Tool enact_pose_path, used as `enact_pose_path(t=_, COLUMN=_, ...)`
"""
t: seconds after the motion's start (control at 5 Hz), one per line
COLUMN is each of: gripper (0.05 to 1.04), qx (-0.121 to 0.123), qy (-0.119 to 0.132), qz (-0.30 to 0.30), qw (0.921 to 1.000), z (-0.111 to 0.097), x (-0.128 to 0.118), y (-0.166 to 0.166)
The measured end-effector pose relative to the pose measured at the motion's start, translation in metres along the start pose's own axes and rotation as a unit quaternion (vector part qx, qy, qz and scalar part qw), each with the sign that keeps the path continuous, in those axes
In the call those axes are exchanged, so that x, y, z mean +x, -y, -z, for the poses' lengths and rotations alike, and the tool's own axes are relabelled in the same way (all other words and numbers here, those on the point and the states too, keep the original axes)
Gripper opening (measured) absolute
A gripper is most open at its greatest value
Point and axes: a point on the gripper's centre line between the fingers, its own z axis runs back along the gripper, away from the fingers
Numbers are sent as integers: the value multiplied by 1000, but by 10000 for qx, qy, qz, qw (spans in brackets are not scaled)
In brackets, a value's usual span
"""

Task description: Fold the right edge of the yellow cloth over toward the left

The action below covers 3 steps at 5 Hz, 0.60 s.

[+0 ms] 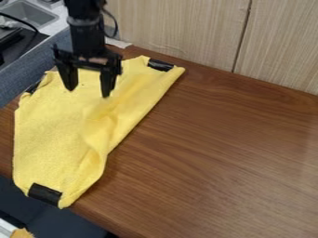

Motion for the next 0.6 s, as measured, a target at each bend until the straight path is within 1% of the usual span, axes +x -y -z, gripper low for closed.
enact_pose_path(t=0.2, gripper=1001, qx=-21, qy=62, qz=2, qw=10000, z=-8, x=-3, y=1)
enact_pose_path(t=0.4, gripper=1001, qx=172, qy=147, qz=-71, qw=9997, z=-18, x=-10, y=-5)
enact_pose_path(t=0.6, gripper=1001, qx=166, qy=155, qz=-74, qw=9997, z=-18, x=-10, y=-5)
